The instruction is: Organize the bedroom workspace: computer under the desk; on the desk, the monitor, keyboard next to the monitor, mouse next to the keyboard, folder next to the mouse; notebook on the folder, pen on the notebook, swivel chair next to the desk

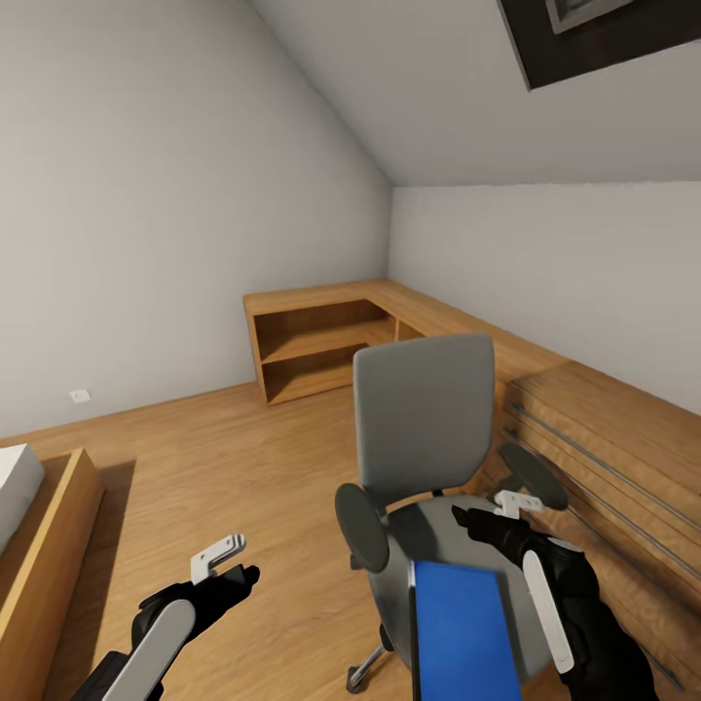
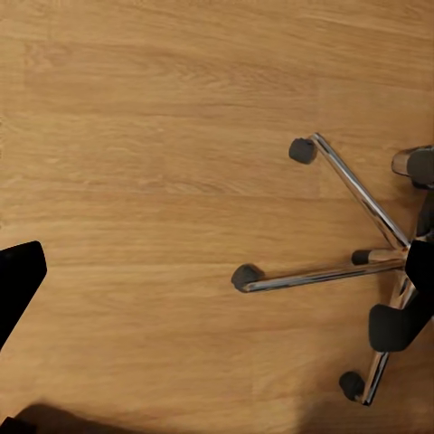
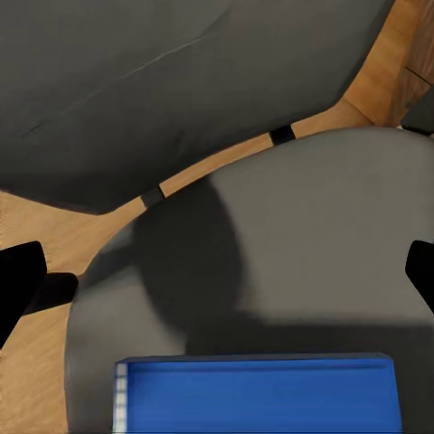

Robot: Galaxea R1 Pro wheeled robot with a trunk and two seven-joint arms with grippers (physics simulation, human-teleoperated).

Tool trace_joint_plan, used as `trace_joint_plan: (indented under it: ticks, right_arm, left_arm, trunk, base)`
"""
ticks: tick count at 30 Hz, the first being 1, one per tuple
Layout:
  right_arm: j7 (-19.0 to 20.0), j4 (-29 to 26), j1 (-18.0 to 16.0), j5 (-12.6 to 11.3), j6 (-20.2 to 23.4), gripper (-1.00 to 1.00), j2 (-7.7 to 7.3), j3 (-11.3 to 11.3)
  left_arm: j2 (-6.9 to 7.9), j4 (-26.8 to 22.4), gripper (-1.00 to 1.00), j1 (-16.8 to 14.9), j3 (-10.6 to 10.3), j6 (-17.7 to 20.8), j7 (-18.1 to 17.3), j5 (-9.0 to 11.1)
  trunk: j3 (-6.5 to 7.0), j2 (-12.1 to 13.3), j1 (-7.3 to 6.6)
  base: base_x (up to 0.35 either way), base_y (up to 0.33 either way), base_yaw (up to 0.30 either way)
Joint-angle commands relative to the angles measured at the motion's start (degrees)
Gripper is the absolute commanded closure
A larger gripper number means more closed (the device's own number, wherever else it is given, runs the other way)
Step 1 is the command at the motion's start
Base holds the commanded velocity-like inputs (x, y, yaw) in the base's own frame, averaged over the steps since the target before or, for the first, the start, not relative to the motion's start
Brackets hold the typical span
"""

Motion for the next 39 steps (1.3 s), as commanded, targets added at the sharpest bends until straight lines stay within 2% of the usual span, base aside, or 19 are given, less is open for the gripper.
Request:
trace_joint_plan:
  ticks: [1,7,9,10,14,19,24,30,37,39]
  right_arm:
    - [0.35,-0.14,-0.02,-0.25,0.36,-1.0,0.14,-0.35]
    - [0.44,-0.21,-0.01,-0.79,0.38,-1.0,0.17,-1.44]
    - [0.45,-0.25,0.0,-2.19,0.38,-1.0,0.04,-1.85]
    - [0.46,-0.32,-0.01,-4.63,0.38,-1.0,-0.22,-2.35]
    - [0.46,-0.29,0.01,-4.8,0.29,-1.0,-0.19,-2.4]
    - [0.46,-0.04,0.02,-4.88,0.05,-1.0,-0.16,-2.68]
    - [0.46,-0.16,0.0,-4.96,0.08,-1.0,-0.16,-4.62]
    - [0.46,-0.46,0.01,-4.97,0.09,-1.0,-0.16,-5.19]
    - [0.52,-0.42,0.02,-4.99,0.22,-1.0,-0.19,-5.41]
    - [1.33,-0.14,0.03,-5.98,0.36,-1.0,-0.23,-7.89]
  left_arm:
    - [0.05,-0.12,-1.0,-0.06,-0.1,0.04,0.49,0.41]
    - [0.05,-0.17,-1.0,-0.06,-0.1,0.05,0.49,0.41]
    - [0.05,-0.17,-1.0,-0.06,-0.1,0.05,0.49,0.41]
    - [0.05,-0.18,-1.0,-0.06,-0.1,0.13,0.49,0.41]
    - [0.05,-0.18,-1.0,-0.06,-0.1,0.13,0.49,0.41]
    - [0.05,-0.18,-1.0,-0.06,-0.1,0.21,0.49,0.41]
    - [0.05,-0.18,-1.0,-0.06,-0.1,0.19,0.49,0.41]
    - [0.05,-0.18,-1.0,-0.06,-0.1,0.21,0.45,0.42]
    - [0.05,-1.63,-1.0,-0.06,-0.81,0.38,0.46,0.41]
    - [0.05,-3.89,-1.0,-0.06,-1.0,0.23,0.62,0.4]
  trunk:
    - [-0.06,-0.03,-0.01]
    - [-0.06,-0.03,-0.01]
    - [-0.06,-0.03,-0.01]
    - [-0.06,-0.03,-0.01]
    - [-0.05,-0.03,-0.01]
    - [0.15,-0.03,-0.01]
    - [0.24,-0.03,-0.01]
    - [0.25,-0.03,-0.01]
    - [0.25,-0.03,-0.01]
    - [-0.11,-0.84,0.43]
  base:
    - [-0.177,0.083,0.0]
    - [-0.241,0.121,0.0]
    - [-0.285,0.148,0.0]
    - [-0.297,0.156,0.0]
    - [-0.297,0.156,-0.003]
    - [-0.298,0.158,-0.242]
    - [-0.298,0.158,-0.28]
    - [-0.297,0.147,-0.225]
    - [-0.062,0.014,-0.014]
    - [-0.006,0.001,-0.001]
